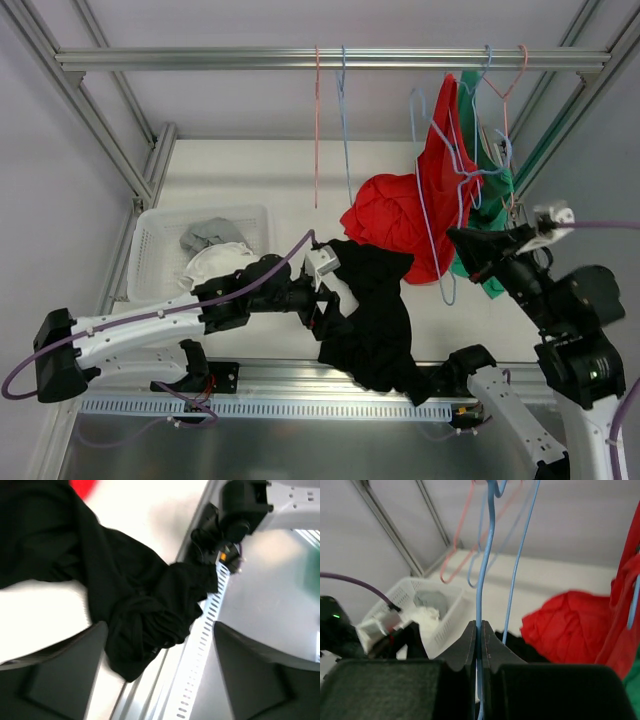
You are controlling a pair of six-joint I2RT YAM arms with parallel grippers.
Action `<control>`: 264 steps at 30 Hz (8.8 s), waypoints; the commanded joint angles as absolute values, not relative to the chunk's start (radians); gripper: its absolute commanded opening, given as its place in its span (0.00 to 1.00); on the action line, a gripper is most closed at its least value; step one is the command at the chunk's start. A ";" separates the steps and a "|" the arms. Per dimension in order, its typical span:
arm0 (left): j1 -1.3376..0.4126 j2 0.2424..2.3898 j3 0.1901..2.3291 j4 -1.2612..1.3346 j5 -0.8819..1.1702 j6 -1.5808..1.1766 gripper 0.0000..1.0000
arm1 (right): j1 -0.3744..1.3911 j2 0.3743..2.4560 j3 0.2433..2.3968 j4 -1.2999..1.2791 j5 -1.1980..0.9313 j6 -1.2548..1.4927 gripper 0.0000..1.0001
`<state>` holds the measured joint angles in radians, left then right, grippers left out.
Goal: Remove the tank top from the hanger
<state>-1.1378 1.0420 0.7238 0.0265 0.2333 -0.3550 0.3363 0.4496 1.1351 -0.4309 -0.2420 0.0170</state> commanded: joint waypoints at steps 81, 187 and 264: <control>-1.344 1.399 1.121 -0.454 -0.761 -0.501 0.00 | 0.482 0.364 1.272 -0.867 -0.156 -0.158 0.99; -0.181 0.610 0.902 -0.630 0.341 -0.333 0.99 | 0.095 1.594 2.186 -0.930 -0.052 -0.256 0.00; -1.020 1.562 1.778 -0.032 -0.084 -0.152 0.00 | 0.155 0.549 1.651 -1.098 -0.479 -0.101 0.00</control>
